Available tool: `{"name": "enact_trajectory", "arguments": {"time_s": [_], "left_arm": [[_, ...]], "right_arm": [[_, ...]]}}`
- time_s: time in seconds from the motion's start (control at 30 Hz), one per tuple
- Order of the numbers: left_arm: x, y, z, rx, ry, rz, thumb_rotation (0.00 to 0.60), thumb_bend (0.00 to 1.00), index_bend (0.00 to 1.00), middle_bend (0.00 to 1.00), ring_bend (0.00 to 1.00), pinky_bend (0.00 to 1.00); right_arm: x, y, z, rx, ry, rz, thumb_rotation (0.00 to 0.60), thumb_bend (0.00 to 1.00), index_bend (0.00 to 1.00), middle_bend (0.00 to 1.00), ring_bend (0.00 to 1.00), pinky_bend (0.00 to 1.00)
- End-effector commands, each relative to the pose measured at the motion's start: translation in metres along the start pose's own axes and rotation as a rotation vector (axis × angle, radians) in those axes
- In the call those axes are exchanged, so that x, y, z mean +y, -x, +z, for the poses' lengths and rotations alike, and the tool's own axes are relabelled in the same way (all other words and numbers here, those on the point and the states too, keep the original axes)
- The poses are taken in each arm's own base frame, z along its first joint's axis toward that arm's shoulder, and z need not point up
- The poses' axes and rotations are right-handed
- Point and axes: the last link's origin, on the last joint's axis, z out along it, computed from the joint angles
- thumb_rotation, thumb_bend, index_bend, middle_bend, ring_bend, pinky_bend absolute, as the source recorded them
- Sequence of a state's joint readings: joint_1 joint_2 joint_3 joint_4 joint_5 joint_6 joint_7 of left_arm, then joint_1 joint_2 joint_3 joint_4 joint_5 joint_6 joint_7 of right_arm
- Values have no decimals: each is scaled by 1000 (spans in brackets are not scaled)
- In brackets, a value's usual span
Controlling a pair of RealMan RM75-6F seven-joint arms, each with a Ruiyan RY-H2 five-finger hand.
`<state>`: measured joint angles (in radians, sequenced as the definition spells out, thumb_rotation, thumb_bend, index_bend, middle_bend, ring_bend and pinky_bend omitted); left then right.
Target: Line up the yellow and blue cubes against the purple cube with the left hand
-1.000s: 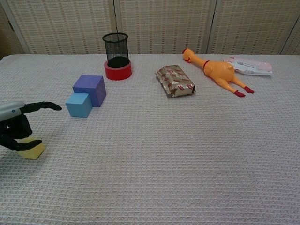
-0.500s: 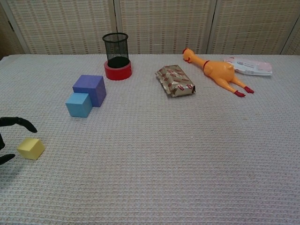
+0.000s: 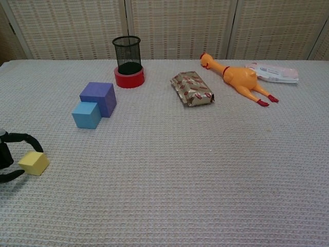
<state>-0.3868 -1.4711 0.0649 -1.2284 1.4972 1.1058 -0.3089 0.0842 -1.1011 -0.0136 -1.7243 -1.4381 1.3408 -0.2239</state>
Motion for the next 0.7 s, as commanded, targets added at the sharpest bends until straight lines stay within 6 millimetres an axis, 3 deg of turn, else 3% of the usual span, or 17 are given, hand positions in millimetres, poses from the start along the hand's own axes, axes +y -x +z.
{"name": "enact_trajectory", "arguments": {"time_s": [0.03, 0.43, 0.7], "left_arm": [[0, 0, 3, -1, 5, 1, 600, 397, 343, 1000, 1000, 1000], [1, -4, 13, 2, 21, 17, 600, 396, 411, 1000, 1000, 1000], [1, -20, 30, 47, 19, -4, 600, 397, 415, 1000, 1000, 1000]], "right_arm": [[1, -1, 0, 3, 4, 1, 600, 101, 0, 0, 0, 0], [2, -1, 0, 7, 13, 1, 600, 101, 0, 0, 0, 0], [3, -1, 2, 3, 21, 0, 600, 101, 0, 0, 0, 0]]}}
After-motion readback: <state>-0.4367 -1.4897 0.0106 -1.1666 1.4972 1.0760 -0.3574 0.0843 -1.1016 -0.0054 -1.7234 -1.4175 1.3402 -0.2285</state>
